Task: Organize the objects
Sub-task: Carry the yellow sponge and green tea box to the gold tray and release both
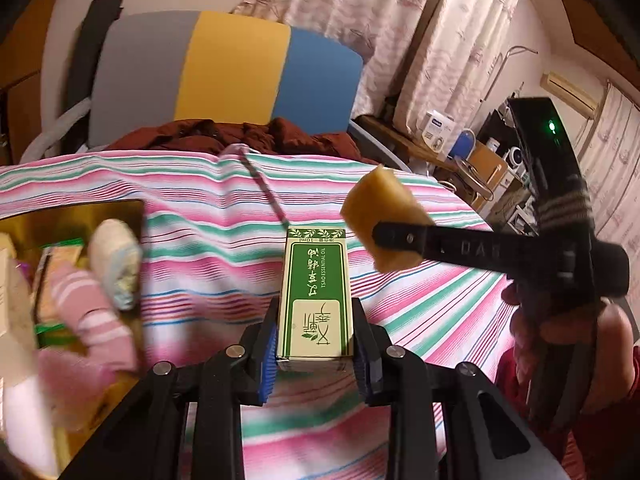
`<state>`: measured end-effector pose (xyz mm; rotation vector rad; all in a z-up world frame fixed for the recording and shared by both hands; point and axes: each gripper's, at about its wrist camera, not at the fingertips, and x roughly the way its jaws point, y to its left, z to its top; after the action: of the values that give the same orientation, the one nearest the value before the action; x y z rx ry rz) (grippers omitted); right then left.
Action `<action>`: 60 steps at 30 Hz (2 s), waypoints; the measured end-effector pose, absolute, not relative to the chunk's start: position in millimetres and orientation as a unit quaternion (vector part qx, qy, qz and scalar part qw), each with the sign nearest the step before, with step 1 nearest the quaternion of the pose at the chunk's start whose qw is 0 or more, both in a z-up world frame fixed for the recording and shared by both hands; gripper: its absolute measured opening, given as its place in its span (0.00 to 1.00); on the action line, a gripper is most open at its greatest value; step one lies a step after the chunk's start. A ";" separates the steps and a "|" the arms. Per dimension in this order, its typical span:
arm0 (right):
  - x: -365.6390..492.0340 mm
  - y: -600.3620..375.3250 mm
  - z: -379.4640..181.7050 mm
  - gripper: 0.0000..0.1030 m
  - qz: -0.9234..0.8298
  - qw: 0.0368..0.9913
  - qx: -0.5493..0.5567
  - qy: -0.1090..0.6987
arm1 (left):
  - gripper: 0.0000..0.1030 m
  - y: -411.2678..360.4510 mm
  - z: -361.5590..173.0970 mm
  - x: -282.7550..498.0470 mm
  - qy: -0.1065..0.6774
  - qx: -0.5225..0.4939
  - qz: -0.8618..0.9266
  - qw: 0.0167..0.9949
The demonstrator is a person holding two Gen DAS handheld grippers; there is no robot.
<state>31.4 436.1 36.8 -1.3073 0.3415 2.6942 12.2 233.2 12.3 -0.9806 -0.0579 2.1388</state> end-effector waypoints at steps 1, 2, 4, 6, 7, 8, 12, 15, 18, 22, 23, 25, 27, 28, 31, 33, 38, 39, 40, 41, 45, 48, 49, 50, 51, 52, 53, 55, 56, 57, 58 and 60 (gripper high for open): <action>31.4 429.9 36.5 0.46 0.892 0.060 -0.433 0.114 | 0.29 223.3 13.2 13.2 -0.024 -0.382 0.842 0.379; 32.1 420.6 36.2 0.46 0.892 0.053 -0.435 0.114 | 0.29 214.0 13.9 12.9 -0.026 -0.382 0.844 0.376; 32.4 406.3 35.6 0.46 0.892 0.041 -0.435 0.118 | 0.29 196.9 14.7 13.3 -0.031 -0.381 0.848 0.367; 32.2 392.1 34.6 0.46 0.891 0.028 -0.437 0.120 | 0.29 178.3 14.4 12.4 -0.035 -0.381 0.852 0.358; 31.8 384.5 33.7 0.46 0.891 0.022 -0.437 0.120 | 0.29 171.9 13.5 13.1 -0.035 -0.382 0.853 0.354; 31.2 375.7 33.2 0.46 0.891 0.014 -0.438 0.120 | 0.29 162.1 12.9 13.5 -0.038 -0.382 0.856 0.347; 27.5 347.6 32.0 0.46 0.889 -0.012 -0.442 0.120 | 0.29 123.8 10.5 15.3 -0.048 -0.378 0.867 0.322; 23.8 323.7 32.7 0.46 0.888 -0.033 -0.444 0.113 | 0.29 96.1 8.9 15.9 -0.052 -0.371 0.879 0.295; 18.7 299.3 32.9 0.46 0.888 -0.054 -0.445 0.104 | 0.29 67.9 3.4 13.6 -0.069 -0.373 0.885 0.270; 7.9 264.5 29.8 0.46 0.884 -0.077 -0.452 0.095 | 0.29 34.3 -6.0 9.0 -0.096 -0.381 0.890 0.232; 4.7 258.9 28.7 0.46 0.883 -0.081 -0.453 0.094 | 0.29 28.0 -8.2 8.7 -0.100 -0.382 0.891 0.225; -3.2 246.9 26.1 0.46 0.880 -0.086 -0.457 0.091 | 0.29 16.1 -12.6 7.9 -0.109 -0.384 0.892 0.212; -14.3 232.7 22.8 0.46 0.879 -0.089 -0.461 0.086 | 0.29 6.9 -17.4 5.1 -0.116 -0.388 0.892 0.199; -18.8 229.2 21.5 0.46 0.879 -0.089 -0.462 0.085 | 0.29 3.6 -19.9 3.1 -0.119 -0.392 0.891 0.194; -36.0 217.0 15.1 0.46 0.876 -0.087 -0.467 0.079 | 0.29 -5.8 -28.2 -4.0 -0.128 -0.406 0.886 0.182; -47.9 212.3 10.3 0.46 0.873 -0.085 -0.472 0.085 | 0.29 -6.6 -30.1 -5.8 -0.125 -0.410 0.886 0.177; -74.0 202.2 -0.1 0.46 0.868 -0.075 -0.483 0.089 | 0.29 -5.6 -39.8 -18.4 -0.121 -0.424 0.880 0.175; -76.9 200.7 -1.2 0.46 0.868 -0.075 -0.483 0.088 | 0.29 -6.4 -40.8 -20.5 -0.121 -0.425 0.880 0.174; -81.1 198.0 -3.1 0.46 0.867 -0.076 -0.484 0.088 | 0.29 -7.1 -41.7 -21.7 -0.121 -0.424 0.880 0.173; -83.8 196.7 -3.9 0.46 0.867 -0.076 -0.485 0.088 | 0.29 -6.4 -42.7 -23.6 -0.119 -0.425 0.880 0.174; -92.7 192.1 -6.0 0.49 0.869 -0.072 -0.483 0.084 | 0.30 -5.0 -44.8 -25.9 -0.116 -0.427 0.880 0.173; -100.1 188.9 -10.2 0.54 0.868 -0.073 -0.484 0.088 | 0.30 -1.5 -46.9 -25.3 -0.107 -0.432 0.878 0.175; -102.0 188.0 -12.2 0.57 0.865 -0.075 -0.488 0.089 | 0.36 -0.5 -47.1 -25.2 -0.103 -0.435 0.877 0.175; -102.1 188.9 -13.0 0.62 0.864 -0.073 -0.490 0.091 | 0.42 0.4 -47.2 -24.1 -0.100 -0.438 0.876 0.174; -100.7 190.3 -12.2 0.65 0.864 -0.072 -0.489 0.094 | 0.55 0.1 -46.3 -22.8 -0.100 -0.437 0.877 0.171; -96.9 193.5 -9.5 0.67 0.867 -0.074 -0.483 0.102 | 0.61 -0.9 -44.4 -20.9 -0.103 -0.435 0.879 0.168; -94.4 195.4 -7.3 0.72 0.868 -0.076 -0.479 0.105 | 0.62 -1.9 -41.6 -19.0 -0.107 -0.431 0.881 0.166; -86.8 199.0 -1.2 0.80 0.873 -0.072 -0.470 0.107 | 0.64 -2.8 -34.1 -16.1 -0.105 -0.425 0.885 0.156; -80.6 201.8 3.1 0.83 0.877 -0.069 -0.464 0.105 | 0.64 -3.1 -31.1 -15.4 -0.105 -0.424 0.887 0.152; -75.8 203.5 6.4 0.86 0.879 -0.067 -0.461 0.104 | 0.64 -3.1 -27.7 -14.7 -0.107 -0.422 0.888 0.148; -70.5 204.8 9.6 0.87 0.881 -0.064 -0.458 0.101 | 0.64 -4.0 -24.6 -14.7 -0.111 -0.421 0.889 0.146; -58.6 207.3 16.2 0.92 0.883 -0.057 -0.456 0.093 | 0.64 -5.8 -17.7 -10.1 -0.121 -0.419 0.889 0.141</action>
<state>-58.6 207.3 16.2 -1.4887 0.3034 2.8797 -10.1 -5.8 -17.7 -1.2095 -0.3487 2.5671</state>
